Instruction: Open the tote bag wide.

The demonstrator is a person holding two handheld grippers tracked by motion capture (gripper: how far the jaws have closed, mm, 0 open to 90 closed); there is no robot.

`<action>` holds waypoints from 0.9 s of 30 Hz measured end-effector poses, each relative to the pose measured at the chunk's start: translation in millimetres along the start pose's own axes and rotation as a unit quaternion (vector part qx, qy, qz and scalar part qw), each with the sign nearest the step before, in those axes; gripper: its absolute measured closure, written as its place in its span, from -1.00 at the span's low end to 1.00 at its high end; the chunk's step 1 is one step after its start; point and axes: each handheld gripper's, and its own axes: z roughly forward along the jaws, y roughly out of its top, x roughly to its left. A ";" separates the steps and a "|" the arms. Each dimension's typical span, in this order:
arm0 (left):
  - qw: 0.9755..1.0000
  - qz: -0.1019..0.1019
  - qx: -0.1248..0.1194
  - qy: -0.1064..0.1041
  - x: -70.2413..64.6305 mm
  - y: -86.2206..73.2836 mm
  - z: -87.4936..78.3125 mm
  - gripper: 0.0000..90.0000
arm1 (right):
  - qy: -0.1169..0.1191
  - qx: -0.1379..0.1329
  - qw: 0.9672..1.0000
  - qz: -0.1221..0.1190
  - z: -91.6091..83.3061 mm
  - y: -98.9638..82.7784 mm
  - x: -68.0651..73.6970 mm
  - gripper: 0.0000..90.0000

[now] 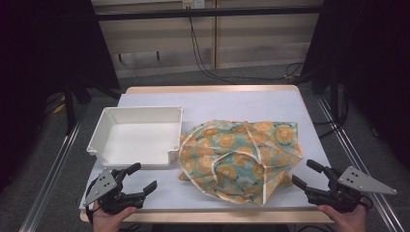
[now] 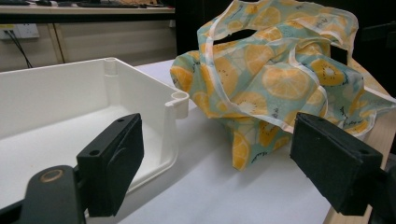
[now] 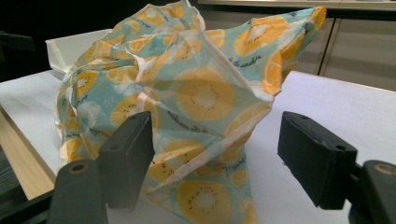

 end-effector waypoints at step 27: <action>0.997 -0.004 0.046 -0.059 -6.2 10.7 7.2 0.33 | 0.087 0.009 0.996 -0.013 7.8 22.8 10.0 0.31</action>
